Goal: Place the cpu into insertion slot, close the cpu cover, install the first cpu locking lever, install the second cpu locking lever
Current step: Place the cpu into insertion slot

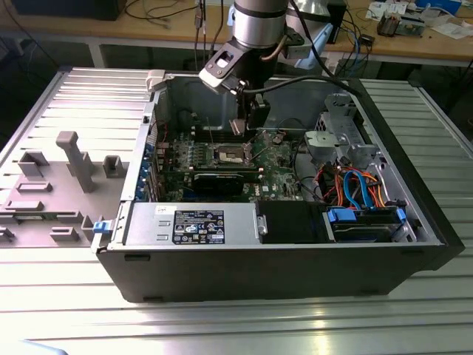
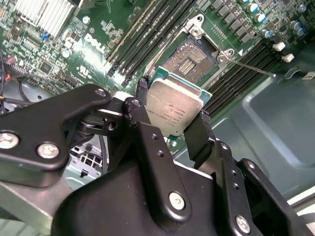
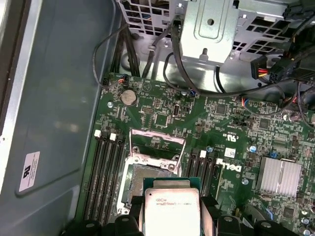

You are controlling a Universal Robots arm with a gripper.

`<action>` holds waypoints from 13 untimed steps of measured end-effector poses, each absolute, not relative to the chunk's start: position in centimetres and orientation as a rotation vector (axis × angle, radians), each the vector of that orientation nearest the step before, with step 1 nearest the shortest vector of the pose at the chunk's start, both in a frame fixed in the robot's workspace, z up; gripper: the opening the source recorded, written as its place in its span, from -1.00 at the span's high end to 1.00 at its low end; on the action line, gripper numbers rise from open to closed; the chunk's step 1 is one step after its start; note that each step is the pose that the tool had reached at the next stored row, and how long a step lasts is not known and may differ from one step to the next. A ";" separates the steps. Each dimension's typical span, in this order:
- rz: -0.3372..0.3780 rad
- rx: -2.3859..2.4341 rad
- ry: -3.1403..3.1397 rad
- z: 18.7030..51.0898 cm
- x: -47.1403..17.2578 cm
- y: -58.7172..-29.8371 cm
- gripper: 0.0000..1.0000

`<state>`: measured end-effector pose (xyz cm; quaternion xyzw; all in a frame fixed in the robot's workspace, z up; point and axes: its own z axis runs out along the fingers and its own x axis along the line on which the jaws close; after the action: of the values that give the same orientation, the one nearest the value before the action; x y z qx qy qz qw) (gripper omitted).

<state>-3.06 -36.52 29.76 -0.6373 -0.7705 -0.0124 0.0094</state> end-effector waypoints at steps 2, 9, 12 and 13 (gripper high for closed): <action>-0.038 -2.016 -2.383 29.6 -3.1 -36.5 -0.09; -0.029 -2.075 -2.340 28.2 -3.3 -36.4 -0.09; -0.027 -2.086 -2.332 28.0 -3.4 -36.4 -0.09; -0.027 -2.087 -2.331 28.0 -3.4 -36.4 -0.09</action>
<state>-3.38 -36.44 28.00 -0.6670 -0.7450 -0.0087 0.0065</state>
